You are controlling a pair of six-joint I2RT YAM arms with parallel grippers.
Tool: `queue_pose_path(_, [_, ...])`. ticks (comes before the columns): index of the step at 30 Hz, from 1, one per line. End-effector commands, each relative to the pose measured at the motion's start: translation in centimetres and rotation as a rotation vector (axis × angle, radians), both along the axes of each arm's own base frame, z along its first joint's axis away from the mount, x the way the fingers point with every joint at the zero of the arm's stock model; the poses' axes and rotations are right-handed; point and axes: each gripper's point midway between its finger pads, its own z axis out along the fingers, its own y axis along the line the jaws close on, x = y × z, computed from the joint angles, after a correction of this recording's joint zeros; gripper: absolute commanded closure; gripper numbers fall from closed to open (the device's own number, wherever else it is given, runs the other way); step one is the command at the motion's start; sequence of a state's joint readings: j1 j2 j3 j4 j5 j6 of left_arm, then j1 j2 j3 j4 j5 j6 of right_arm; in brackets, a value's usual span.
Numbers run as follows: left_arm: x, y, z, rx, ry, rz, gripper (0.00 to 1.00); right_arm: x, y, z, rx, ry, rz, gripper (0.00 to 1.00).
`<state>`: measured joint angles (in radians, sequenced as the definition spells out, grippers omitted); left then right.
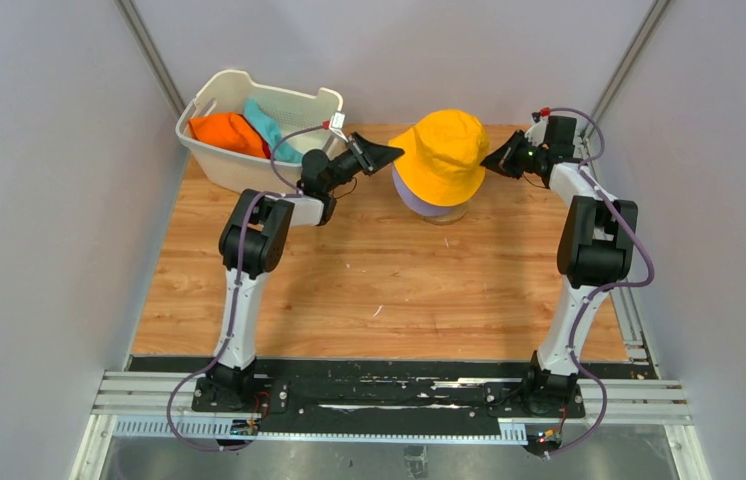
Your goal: Stack the hats
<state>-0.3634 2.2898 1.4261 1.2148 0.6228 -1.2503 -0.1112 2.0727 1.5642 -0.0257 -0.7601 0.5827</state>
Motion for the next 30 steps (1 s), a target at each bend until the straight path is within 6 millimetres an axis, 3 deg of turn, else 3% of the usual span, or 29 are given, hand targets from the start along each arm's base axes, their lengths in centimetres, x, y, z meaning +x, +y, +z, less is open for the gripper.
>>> queue_pose_path(1, [-0.2, -0.3, 0.3, -0.04, -0.024, -0.013, 0.99, 0.5, 0.5, 0.3, -0.004, -0.018, 0.023, 0.99])
queue_pose_path(13, [2.2, 0.1, -5.4, 0.028, 0.124, 0.077, 1.0, 1.4, 0.3, -4.0, -0.007, 0.053, 0.009, 0.99])
queue_pose_path(21, [2.8, 1.9, -10.5, 0.099, 0.254, 0.155, 1.0, 1.7, 0.5, -3.5, -0.005, 0.033, 0.021, 0.99])
queue_pose_path(30, [2.7, 3.6, -14.8, 0.213, 0.355, 0.217, 1.0, 1.3, 0.9, -0.3, 0.009, -0.051, 0.035, 0.99])
